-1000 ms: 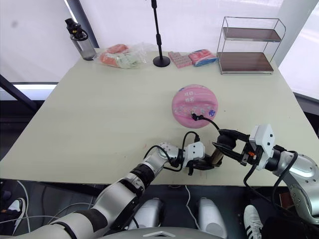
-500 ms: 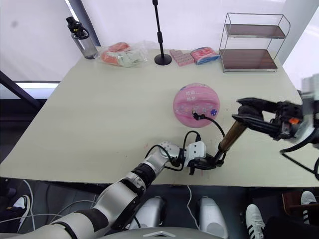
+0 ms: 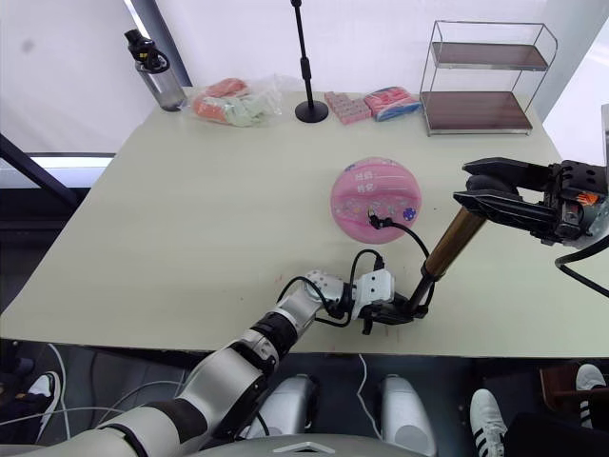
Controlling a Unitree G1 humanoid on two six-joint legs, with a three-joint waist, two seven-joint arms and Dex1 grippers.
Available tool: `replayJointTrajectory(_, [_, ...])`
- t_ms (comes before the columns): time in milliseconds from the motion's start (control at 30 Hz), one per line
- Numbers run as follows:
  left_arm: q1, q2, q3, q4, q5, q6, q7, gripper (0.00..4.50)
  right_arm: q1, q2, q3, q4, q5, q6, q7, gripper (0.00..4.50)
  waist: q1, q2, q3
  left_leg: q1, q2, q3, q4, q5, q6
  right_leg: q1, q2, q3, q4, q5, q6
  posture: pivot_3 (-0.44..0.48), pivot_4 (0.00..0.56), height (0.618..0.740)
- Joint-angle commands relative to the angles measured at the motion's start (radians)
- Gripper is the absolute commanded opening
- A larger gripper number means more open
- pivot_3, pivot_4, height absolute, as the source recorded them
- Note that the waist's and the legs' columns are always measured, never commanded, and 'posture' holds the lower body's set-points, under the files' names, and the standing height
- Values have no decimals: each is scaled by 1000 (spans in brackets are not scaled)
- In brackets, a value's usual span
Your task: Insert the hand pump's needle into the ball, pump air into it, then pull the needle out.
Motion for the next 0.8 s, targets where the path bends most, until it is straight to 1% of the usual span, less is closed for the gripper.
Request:
replayJointTrajectory(33, [36,33,-18,69,45,51,14,998,46,41,17,-34,-77,-65,19,1728,-2,-1,0,1,0,0,0,0,0,0,0,0,0,0,0,0,150,731])
replayJointTrajectory(133, [35,34,-18,70,46,51,16,998,107,103,80,-44,-146,-118,24,1728,-5,-3,-2,4,1,0,0,0,0,3,1,0,0,0,0,0,150,731])
replayJointTrajectory(333, [37,36,-18,67,45,54,17,998,223,169,223,-20,-318,-246,72,1728,-5,-7,-5,5,2,0,0,0,0,4,1,0,0,0,0,0,150,731])
replayJointTrajectory(633, [34,38,-17,67,44,55,18,998,280,291,407,111,-543,-455,82,1728,-5,-9,-6,5,2,0,0,0,0,4,2,0,0,0,0,0,150,731])
replayJointTrajectory(733, [33,38,-17,66,43,56,19,998,302,312,443,143,-596,-509,82,1728,-6,-9,-8,5,2,0,0,0,0,4,2,0,0,0,0,0,150,731])
replayJointTrajectory(800, [33,38,-17,65,43,57,20,998,308,317,448,150,-606,-530,81,1728,-6,-11,-9,6,2,0,0,0,0,5,2,0,0,0,0,0,150,731])
